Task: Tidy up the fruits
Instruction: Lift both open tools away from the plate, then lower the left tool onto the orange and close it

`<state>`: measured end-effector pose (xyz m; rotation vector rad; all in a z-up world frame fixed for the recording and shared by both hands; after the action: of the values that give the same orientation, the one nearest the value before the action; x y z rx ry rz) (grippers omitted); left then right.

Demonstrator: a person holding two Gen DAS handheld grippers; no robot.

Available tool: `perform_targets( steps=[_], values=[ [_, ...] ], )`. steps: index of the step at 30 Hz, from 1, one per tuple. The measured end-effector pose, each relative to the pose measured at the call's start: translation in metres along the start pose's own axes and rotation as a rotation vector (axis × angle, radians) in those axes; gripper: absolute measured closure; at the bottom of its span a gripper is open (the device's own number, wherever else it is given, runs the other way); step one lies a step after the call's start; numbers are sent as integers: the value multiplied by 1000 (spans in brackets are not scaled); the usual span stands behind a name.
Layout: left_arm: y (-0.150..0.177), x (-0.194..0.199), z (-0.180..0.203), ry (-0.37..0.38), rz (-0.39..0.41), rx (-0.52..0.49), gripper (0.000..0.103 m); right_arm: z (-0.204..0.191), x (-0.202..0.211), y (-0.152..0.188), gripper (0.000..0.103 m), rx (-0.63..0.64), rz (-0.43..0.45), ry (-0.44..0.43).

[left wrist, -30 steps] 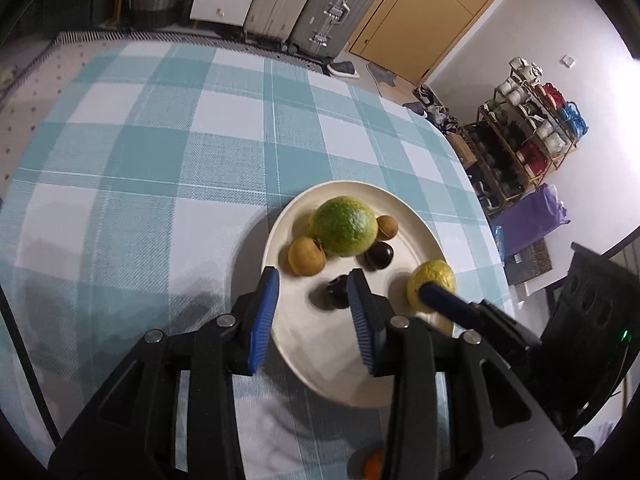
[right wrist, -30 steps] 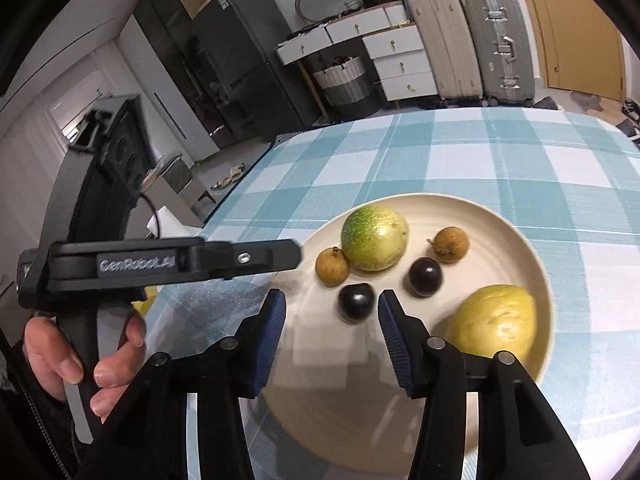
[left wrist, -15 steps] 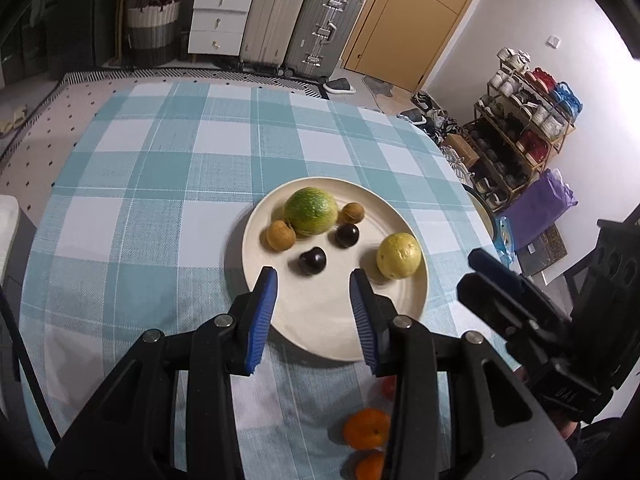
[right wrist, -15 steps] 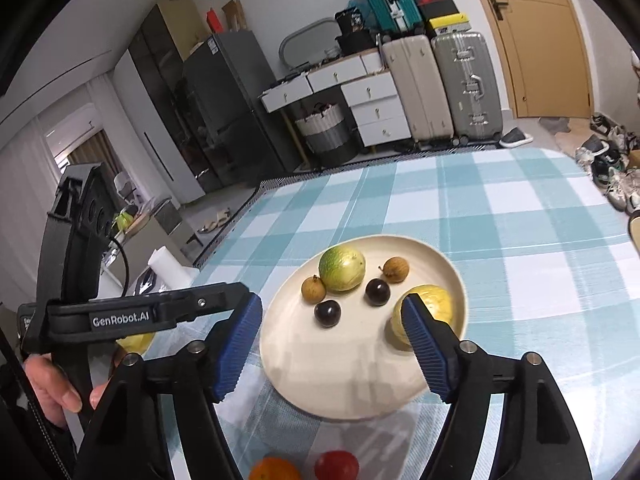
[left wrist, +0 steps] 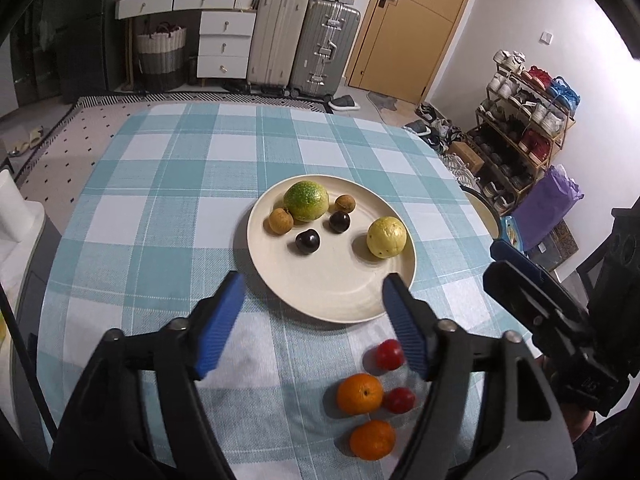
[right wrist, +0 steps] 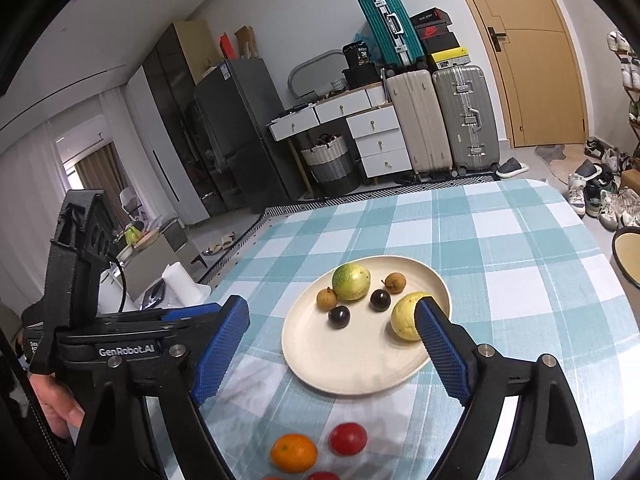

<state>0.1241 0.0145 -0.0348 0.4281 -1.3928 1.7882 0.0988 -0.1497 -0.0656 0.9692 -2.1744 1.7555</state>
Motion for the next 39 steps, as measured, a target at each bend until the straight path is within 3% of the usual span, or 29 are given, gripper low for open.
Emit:
perform_targets(
  steps=[5,10,17,23,39],
  values=[
    [13,5,5,-7,5,-3,20,-1,15,10,12,15,16,1],
    [27,11,2,-12,6,26,1,0,31,23,8,17,17,20],
    [52,13,3,-10,-2,16,1,5,51,44,1,25,22,41],
    [79,6,7,12,-44,22,1,6,60,63,0,28,4,69],
    [124,-8,20,-20,-115,-31,1,4,71,96,0,34,-45,115]
  ],
)
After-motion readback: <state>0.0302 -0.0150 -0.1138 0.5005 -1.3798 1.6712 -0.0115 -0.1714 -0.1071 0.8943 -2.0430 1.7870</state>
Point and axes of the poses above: each gripper's, at about its wrist camera, not at the fingertips, and x roughly against the way its jaws point, z to its right, y to its underside, the point moved 2 cm from there along -x, roughly the way its jaws point, and after that the axes turned 7 degrees about y, right-handed, at the moved point
